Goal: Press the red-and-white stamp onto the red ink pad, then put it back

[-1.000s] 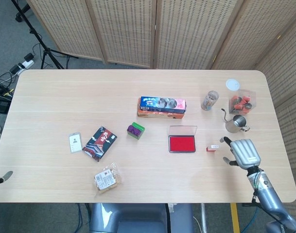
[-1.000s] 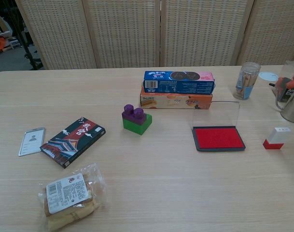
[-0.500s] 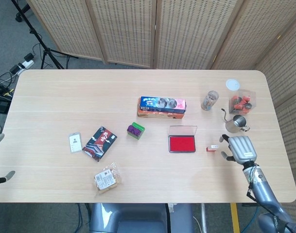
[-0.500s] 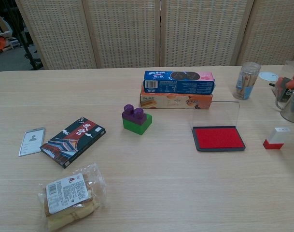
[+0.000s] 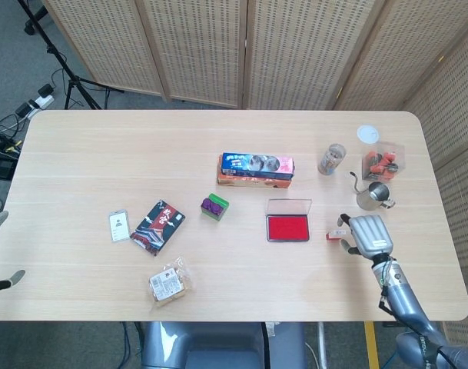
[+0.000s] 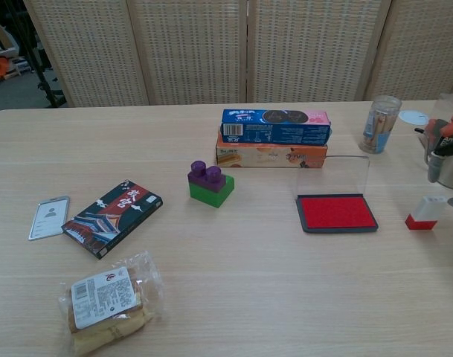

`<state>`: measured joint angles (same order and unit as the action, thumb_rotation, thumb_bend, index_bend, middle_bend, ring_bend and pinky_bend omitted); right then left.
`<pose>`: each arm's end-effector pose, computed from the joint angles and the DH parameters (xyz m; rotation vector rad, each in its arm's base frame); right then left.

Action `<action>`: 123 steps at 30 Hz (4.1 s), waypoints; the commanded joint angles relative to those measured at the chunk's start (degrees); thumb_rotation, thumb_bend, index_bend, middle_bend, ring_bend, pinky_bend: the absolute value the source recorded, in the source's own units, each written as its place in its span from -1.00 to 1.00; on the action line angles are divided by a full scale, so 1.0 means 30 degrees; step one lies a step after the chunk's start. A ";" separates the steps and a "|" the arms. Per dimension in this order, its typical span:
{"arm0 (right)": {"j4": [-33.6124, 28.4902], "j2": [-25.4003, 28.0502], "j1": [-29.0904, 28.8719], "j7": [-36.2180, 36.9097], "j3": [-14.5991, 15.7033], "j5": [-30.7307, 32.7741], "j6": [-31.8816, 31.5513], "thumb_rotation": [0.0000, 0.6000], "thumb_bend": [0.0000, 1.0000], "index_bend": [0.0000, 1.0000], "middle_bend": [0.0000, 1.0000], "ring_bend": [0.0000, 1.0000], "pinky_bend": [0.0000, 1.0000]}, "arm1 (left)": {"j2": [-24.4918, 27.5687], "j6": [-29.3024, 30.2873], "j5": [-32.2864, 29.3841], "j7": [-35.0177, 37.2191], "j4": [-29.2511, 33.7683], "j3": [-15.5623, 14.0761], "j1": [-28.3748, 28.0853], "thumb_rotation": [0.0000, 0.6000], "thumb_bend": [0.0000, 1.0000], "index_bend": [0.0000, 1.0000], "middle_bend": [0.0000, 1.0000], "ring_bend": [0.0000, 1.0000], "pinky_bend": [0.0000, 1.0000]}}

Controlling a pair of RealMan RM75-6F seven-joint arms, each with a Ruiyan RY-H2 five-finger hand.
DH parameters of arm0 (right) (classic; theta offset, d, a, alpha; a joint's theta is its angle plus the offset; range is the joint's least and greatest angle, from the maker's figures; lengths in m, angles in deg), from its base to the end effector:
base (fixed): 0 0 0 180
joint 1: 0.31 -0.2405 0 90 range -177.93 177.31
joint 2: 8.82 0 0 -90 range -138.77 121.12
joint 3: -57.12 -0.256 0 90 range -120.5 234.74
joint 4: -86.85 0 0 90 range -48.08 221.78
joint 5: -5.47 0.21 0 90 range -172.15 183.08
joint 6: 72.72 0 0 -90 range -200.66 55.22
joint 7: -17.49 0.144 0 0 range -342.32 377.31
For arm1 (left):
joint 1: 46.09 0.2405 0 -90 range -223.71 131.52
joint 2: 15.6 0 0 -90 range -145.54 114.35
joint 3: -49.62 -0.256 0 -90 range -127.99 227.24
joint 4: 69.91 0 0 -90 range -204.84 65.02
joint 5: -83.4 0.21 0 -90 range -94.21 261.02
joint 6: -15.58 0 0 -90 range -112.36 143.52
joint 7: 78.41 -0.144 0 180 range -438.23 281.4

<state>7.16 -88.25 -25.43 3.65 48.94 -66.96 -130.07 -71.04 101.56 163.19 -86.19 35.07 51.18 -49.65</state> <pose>-0.2832 -0.3026 0.0506 1.6868 -0.9403 0.6892 -0.2966 0.1660 0.1901 -1.3202 -0.9195 -0.7755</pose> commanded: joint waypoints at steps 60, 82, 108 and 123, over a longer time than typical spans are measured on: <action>0.1409 -0.1618 -0.1721 -0.3085 0.0326 0.1994 0.0475 1.00 0.03 0.11 1.00 1.00 1.00 | 0.0093 -0.0612 -0.0262 0.0182 0.0073 0.0341 0.0066 1.00 -1.00 -1.00 -1.00 -1.00 -1.00; -0.5228 -0.1841 -0.5395 -1.2192 -0.1533 0.5869 -0.1084 1.00 0.09 0.11 1.00 1.00 1.00 | 0.0575 -0.1119 0.0083 0.1557 -0.0099 0.0152 0.0047 1.00 -1.00 -1.00 -1.00 -1.00 -1.00; -0.3199 -0.4343 -0.7031 -1.3945 -0.0408 0.8263 -0.1869 1.00 0.10 0.11 1.00 1.00 1.00 | 0.0881 -0.1709 -0.0240 0.2434 -0.0261 0.0156 -0.0081 1.00 -1.00 -1.00 -1.00 -1.00 -1.00; -0.1869 -0.4752 -0.6766 -1.2075 0.0247 0.7727 -0.1367 1.00 0.14 0.11 1.00 1.00 1.00 | 0.0801 -0.1785 -0.0267 0.2246 -0.0209 0.0128 -0.0123 1.00 -1.00 -1.00 -1.00 -1.00 -1.00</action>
<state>1.16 -102.37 -45.86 -32.95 49.47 -43.57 -134.42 -68.64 96.21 162.39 -79.45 34.45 51.56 -50.02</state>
